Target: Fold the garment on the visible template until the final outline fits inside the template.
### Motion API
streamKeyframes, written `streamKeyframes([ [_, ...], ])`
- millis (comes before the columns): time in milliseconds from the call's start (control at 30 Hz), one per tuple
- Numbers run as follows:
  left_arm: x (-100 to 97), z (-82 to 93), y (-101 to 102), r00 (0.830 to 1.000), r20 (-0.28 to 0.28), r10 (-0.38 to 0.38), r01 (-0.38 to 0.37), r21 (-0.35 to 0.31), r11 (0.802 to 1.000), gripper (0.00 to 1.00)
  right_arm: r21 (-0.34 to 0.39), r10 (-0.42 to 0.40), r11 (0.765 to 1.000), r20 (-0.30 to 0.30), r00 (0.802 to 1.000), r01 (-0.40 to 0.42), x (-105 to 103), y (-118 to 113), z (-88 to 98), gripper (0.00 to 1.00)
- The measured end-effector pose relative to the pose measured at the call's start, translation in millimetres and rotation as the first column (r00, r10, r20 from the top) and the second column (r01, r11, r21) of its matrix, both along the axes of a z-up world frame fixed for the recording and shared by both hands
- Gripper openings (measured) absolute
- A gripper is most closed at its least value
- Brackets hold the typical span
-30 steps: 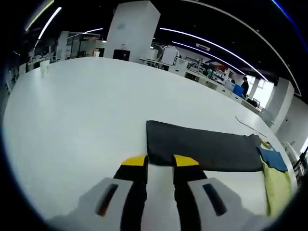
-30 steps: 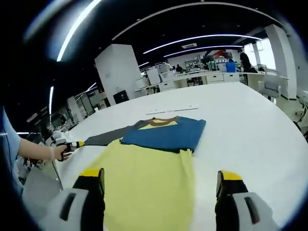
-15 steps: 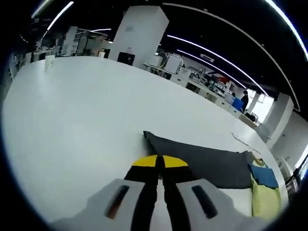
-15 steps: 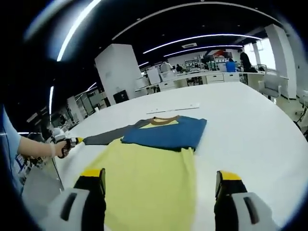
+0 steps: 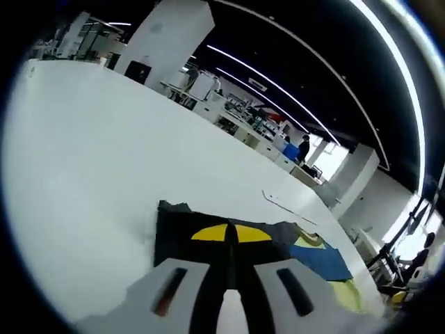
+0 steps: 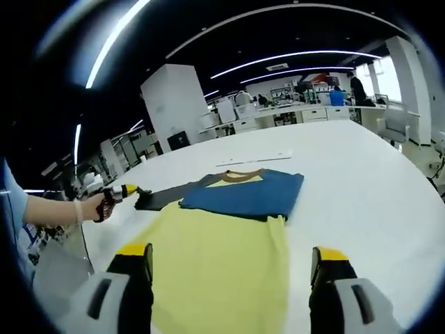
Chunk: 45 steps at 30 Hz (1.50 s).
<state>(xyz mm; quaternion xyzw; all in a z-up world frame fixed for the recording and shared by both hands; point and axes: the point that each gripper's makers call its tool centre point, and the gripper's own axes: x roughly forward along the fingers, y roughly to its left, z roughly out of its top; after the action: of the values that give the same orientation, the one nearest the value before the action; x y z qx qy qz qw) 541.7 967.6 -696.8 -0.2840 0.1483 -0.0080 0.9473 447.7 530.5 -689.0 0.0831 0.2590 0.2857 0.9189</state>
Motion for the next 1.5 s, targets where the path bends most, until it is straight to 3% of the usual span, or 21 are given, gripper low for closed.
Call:
streamKeyframes([
  [367,31.0,27.0,-75,0.991,0.041,-0.13,0.133,-0.065,0.989,0.0,0.016,-0.032,0.999,-0.015,0.999,0.033,-3,-11,-5.9,0.94],
  [567,54.4,44.5,-124,0.973,0.078,-0.217,0.224,-0.095,0.97,0.0,0.025,-0.044,0.999,-0.012,0.999,0.044,-5,-15,-6.0,0.93],
  [867,71.5,49.2,-175,0.949,0.092,-0.3,0.311,-0.134,0.941,0.0,0.038,-0.069,0.997,-0.022,0.997,0.07,-9,-23,-9.4,0.93],
  [1100,84.1,67.8,-229,0.905,0.124,-0.407,0.42,-0.105,0.901,0.0,0.033,-0.085,0.996,-0.042,0.995,0.087,-16,-30,-17.6,0.92],
  [1200,90.4,74.1,-252,0.893,0.148,-0.426,0.446,-0.148,0.883,0.0,0.037,-0.094,0.995,-0.048,0.994,0.096,-16,-33,-19.0,0.92],
  [1400,94.5,67.0,-294,0.872,0.137,-0.471,0.49,-0.199,0.849,0.0,0.034,-0.112,0.993,-0.05,0.992,0.114,-18,-42,-20.3,0.91],
  [1500,89.6,60.1,-322,0.845,0.123,-0.521,0.535,-0.199,0.821,0.0,0.026,-0.124,0.992,-0.057,0.991,0.125,-20,-48,-24.1,0.91],
])
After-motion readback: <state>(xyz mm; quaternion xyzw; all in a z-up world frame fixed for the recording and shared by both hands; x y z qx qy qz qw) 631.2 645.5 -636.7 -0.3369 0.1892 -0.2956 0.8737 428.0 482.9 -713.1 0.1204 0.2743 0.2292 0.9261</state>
